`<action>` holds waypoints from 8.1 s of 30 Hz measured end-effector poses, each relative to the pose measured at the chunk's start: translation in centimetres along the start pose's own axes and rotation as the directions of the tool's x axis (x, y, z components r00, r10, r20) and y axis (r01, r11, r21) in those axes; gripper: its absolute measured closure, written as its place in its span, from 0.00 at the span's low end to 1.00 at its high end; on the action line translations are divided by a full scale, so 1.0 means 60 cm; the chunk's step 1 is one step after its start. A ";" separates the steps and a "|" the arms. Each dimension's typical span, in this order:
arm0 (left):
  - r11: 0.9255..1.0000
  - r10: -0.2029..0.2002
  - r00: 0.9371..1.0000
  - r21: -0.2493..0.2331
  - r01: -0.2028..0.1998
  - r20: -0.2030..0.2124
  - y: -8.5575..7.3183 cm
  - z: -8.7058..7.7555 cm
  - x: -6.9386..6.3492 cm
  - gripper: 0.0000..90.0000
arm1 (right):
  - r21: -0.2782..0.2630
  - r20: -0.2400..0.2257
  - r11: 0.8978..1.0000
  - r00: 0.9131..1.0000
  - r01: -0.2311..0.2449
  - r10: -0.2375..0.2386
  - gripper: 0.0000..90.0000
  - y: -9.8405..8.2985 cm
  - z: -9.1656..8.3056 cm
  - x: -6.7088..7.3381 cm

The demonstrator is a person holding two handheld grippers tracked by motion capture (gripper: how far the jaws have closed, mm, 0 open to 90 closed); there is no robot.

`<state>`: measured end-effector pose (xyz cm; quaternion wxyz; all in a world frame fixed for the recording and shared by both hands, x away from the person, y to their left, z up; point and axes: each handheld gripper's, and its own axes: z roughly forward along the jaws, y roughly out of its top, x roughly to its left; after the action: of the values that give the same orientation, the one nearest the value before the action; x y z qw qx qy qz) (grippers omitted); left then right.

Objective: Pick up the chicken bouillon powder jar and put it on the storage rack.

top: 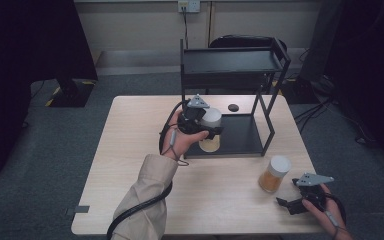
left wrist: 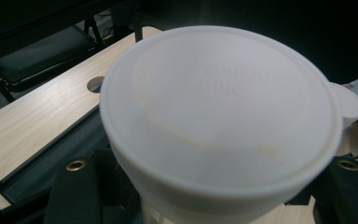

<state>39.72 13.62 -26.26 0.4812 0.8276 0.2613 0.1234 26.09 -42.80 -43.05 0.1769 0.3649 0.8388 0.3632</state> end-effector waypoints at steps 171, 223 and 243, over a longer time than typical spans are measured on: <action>0.975 -0.073 0.995 -0.213 0.058 -0.065 0.186 -0.094 0.043 0.01 | 0.000 -0.003 1.000 1.000 0.003 -0.003 0.00 0.001 0.001 -0.002; 0.978 -0.038 0.998 -0.203 0.048 0.056 0.017 -0.072 -0.003 0.01 | -0.002 -0.001 1.000 1.000 0.002 -0.002 0.00 0.000 0.001 -0.001; 0.986 -0.031 0.997 -0.162 0.041 0.066 -0.061 -0.049 0.001 0.01 | -0.001 -0.002 1.000 1.000 0.001 -0.001 0.00 0.000 0.000 -0.001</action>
<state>37.25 17.26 -27.89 0.5575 0.7840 0.2501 0.1095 26.14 -42.82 -43.06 0.1764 0.3642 0.8390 0.3637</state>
